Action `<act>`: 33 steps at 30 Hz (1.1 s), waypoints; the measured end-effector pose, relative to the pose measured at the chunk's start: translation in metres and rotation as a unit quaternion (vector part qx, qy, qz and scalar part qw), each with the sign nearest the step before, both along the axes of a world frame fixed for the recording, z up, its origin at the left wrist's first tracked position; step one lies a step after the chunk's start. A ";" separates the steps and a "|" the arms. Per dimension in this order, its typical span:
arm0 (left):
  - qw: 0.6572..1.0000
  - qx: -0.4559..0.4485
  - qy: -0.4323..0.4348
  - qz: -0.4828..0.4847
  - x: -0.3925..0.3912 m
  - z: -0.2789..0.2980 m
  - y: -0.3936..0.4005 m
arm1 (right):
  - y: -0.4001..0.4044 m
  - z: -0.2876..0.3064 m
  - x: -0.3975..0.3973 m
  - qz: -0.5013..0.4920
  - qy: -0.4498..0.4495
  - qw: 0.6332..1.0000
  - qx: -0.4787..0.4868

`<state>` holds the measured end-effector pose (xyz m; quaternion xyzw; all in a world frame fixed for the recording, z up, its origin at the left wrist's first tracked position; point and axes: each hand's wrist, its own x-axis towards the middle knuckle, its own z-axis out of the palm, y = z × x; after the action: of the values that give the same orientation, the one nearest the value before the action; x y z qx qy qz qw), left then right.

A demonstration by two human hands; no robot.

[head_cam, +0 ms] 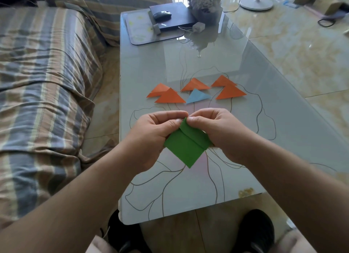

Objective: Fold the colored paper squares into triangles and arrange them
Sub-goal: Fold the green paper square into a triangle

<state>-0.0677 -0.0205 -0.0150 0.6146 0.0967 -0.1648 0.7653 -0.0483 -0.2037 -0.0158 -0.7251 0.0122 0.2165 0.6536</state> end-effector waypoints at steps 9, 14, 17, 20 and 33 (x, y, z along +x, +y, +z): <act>1.000 -0.017 -0.001 -0.009 -0.001 0.000 0.000 | -0.002 0.001 0.001 0.006 0.004 1.000 0.022; 0.999 -0.018 -0.011 0.030 0.004 -0.003 0.005 | -0.007 0.002 0.001 0.021 0.006 1.000 0.016; 1.000 -0.017 -0.007 0.020 0.002 -0.004 0.002 | -0.005 0.000 0.000 0.023 0.005 1.000 0.011; 0.999 -0.031 0.011 0.011 0.001 -0.002 0.000 | -0.005 0.000 0.001 0.008 0.011 1.000 0.021; 1.000 0.019 -0.013 -0.008 -0.004 0.000 0.000 | -0.006 -0.002 0.002 0.021 0.032 0.999 0.034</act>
<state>-0.0716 -0.0204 -0.0146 0.6322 0.0849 -0.1604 0.7532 -0.0461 -0.2095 -0.0177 -0.6954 0.0112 0.2537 0.6723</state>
